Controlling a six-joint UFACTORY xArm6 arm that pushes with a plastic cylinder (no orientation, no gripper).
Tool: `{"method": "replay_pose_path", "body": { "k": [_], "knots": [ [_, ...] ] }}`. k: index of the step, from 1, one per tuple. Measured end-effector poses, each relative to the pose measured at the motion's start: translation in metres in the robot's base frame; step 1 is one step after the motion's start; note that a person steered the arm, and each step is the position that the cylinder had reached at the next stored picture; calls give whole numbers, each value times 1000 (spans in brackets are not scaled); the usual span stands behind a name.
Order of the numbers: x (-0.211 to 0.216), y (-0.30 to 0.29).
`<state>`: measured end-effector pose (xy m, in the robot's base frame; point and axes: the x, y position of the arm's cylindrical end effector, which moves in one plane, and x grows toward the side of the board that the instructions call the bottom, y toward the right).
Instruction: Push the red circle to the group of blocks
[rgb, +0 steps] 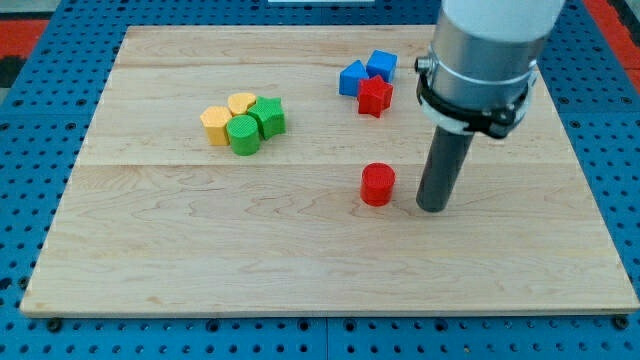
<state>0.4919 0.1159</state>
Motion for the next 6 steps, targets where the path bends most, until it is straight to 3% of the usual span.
{"method": "replay_pose_path", "body": {
  "k": [3,4,5,6],
  "knots": [
    [-57,1],
    [15,9],
    [11,-22],
    [-30,-52]
  ]
}}
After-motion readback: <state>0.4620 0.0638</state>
